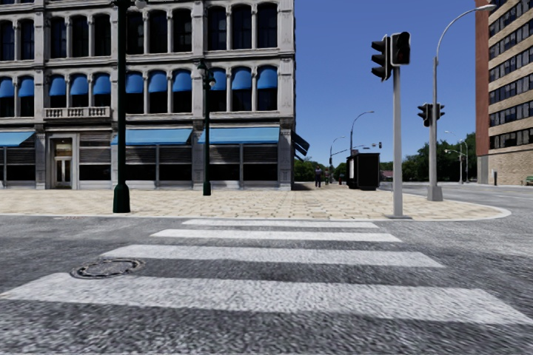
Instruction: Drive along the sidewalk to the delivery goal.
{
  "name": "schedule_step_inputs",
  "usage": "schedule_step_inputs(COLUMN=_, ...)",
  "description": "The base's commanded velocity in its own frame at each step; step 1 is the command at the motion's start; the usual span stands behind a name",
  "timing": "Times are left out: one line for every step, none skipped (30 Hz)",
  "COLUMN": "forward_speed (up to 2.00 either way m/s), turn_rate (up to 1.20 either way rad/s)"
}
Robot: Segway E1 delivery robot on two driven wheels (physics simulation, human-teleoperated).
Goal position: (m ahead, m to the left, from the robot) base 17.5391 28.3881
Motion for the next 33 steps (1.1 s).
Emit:
schedule_step_inputs(forward_speed=2.00, turn_rate=0.00)
schedule_step_inputs(forward_speed=2.00, turn_rate=0.00)
schedule_step_inputs(forward_speed=2.00, turn_rate=0.00)
schedule_step_inputs(forward_speed=2.00, turn_rate=0.00)
schedule_step_inputs(forward_speed=2.00, turn_rate=0.00)
schedule_step_inputs(forward_speed=2.00, turn_rate=0.00)
schedule_step_inputs(forward_speed=2.00, turn_rate=0.00)
schedule_step_inputs(forward_speed=2.00, turn_rate=0.00)
schedule_step_inputs(forward_speed=2.00, turn_rate=0.00)
schedule_step_inputs(forward_speed=2.00, turn_rate=0.00)
schedule_step_inputs(forward_speed=2.00, turn_rate=0.00)
schedule_step_inputs(forward_speed=2.00, turn_rate=0.00)
schedule_step_inputs(forward_speed=2.00, turn_rate=0.00)
schedule_step_inputs(forward_speed=2.00, turn_rate=0.00)
schedule_step_inputs(forward_speed=2.00, turn_rate=0.00)
schedule_step_inputs(forward_speed=2.00, turn_rate=0.00)
schedule_step_inputs(forward_speed=2.00, turn_rate=0.00)
schedule_step_inputs(forward_speed=2.00, turn_rate=0.00)
schedule_step_inputs(forward_speed=2.00, turn_rate=0.00)
schedule_step_inputs(forward_speed=2.00, turn_rate=0.00)
schedule_step_inputs(forward_speed=2.00, turn_rate=0.00)
schedule_step_inputs(forward_speed=2.00, turn_rate=0.00)
schedule_step_inputs(forward_speed=2.00, turn_rate=0.00)
schedule_step_inputs(forward_speed=2.00, turn_rate=0.00)
schedule_step_inputs(forward_speed=2.00, turn_rate=0.00)
schedule_step_inputs(forward_speed=2.00, turn_rate=0.00)
schedule_step_inputs(forward_speed=2.00, turn_rate=0.00)
schedule_step_inputs(forward_speed=2.00, turn_rate=0.00)
schedule_step_inputs(forward_speed=2.00, turn_rate=0.00)
schedule_step_inputs(forward_speed=2.00, turn_rate=0.00)
schedule_step_inputs(forward_speed=2.00, turn_rate=0.00)
schedule_step_inputs(forward_speed=2.00, turn_rate=0.00)
schedule_step_inputs(forward_speed=2.00, turn_rate=0.00)
